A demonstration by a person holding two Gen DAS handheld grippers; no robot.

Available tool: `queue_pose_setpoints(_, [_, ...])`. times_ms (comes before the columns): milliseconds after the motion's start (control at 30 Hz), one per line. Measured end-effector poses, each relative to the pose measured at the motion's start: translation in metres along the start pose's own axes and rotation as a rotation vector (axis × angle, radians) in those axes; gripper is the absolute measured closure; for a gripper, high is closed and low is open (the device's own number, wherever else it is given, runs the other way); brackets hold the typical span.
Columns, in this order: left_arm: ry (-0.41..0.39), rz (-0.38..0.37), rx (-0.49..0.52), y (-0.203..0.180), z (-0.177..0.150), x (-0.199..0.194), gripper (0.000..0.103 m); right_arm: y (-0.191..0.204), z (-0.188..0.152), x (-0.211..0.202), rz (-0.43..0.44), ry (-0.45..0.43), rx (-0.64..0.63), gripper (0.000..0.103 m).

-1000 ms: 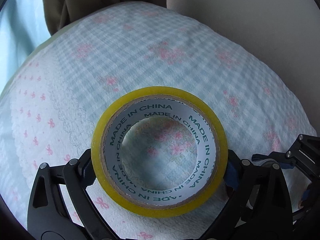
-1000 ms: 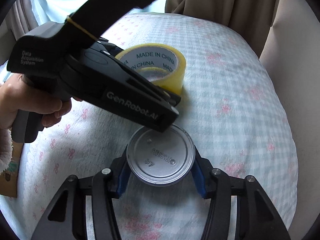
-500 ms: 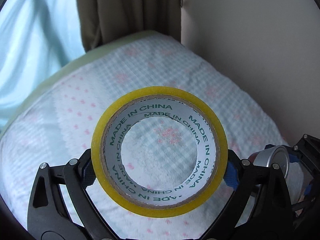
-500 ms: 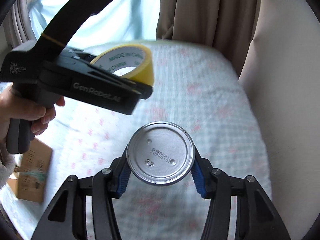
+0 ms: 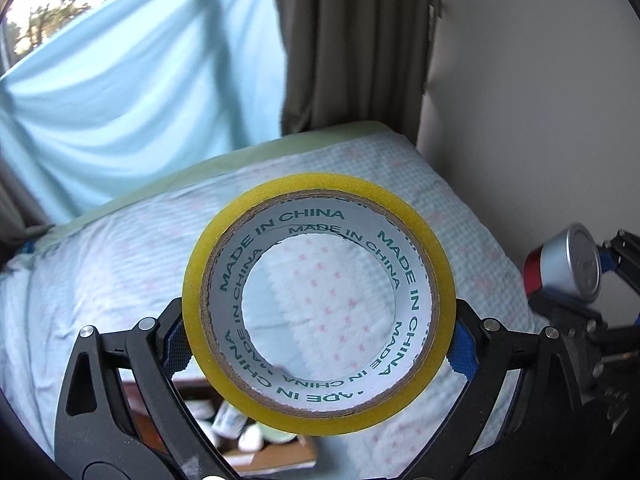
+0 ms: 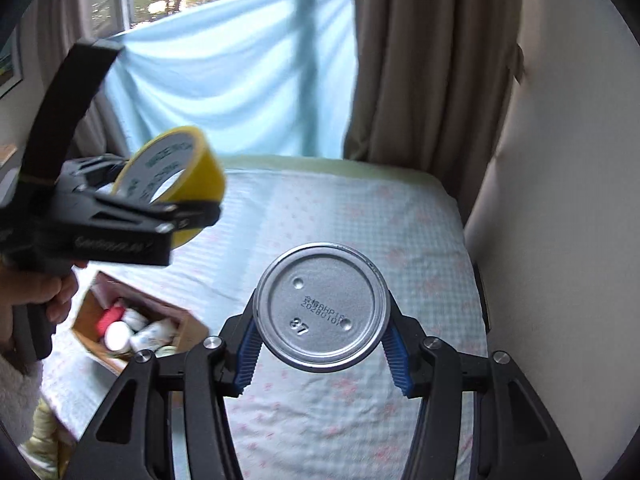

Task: Organize rigid objects
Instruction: 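Lift the tape roll and tin and carry both over the cardboard box, then open both tools to drop the tape roll and tin into the box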

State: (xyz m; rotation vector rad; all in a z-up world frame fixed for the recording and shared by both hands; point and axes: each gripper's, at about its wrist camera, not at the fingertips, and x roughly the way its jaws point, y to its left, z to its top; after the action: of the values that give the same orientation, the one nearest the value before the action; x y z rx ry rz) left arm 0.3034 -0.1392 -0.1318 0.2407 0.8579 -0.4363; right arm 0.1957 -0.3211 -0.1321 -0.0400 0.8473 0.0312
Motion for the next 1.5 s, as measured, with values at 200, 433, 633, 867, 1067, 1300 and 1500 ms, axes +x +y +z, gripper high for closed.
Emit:
queue_pose_setpoints(200, [0.001,0.065,-0.074,0.065,-0.044,-0.060,0.007,0.056,0.017,-0.030,0.043,-0.019,-0.075,0.053])
queue_pose_setpoints(433, [0.035,0.091,-0.093,0.150,-0.101,-0.088,0.007,0.141,0.025,-0.028,0.092,0.001,-0.081,0.053])
queue_pose_setpoints(633, [0.101,0.054,-0.072,0.220,-0.149,-0.078,0.007,0.213,0.027,-0.007,0.114,0.052,-0.012,0.053])
queue_pose_setpoints(867, [0.235,-0.021,-0.070,0.278,-0.200,-0.027,0.007,0.275,0.014,0.047,0.096,0.170,0.108,0.053])
queue_pose_setpoints(1067, [0.352,-0.072,-0.104,0.303,-0.228,0.036,0.007,0.300,-0.008,0.108,0.062,0.322,0.132,0.053])
queue_pose_setpoints(1300, [0.460,-0.061,-0.124,0.303,-0.257,0.098,0.007,0.300,-0.038,0.179,0.032,0.461,0.149,0.053])
queue_pose_setpoints(1500, [0.480,-0.064,-0.115,0.294,-0.258,0.134,0.007,0.284,-0.060,0.235,0.015,0.556,0.205,0.053])
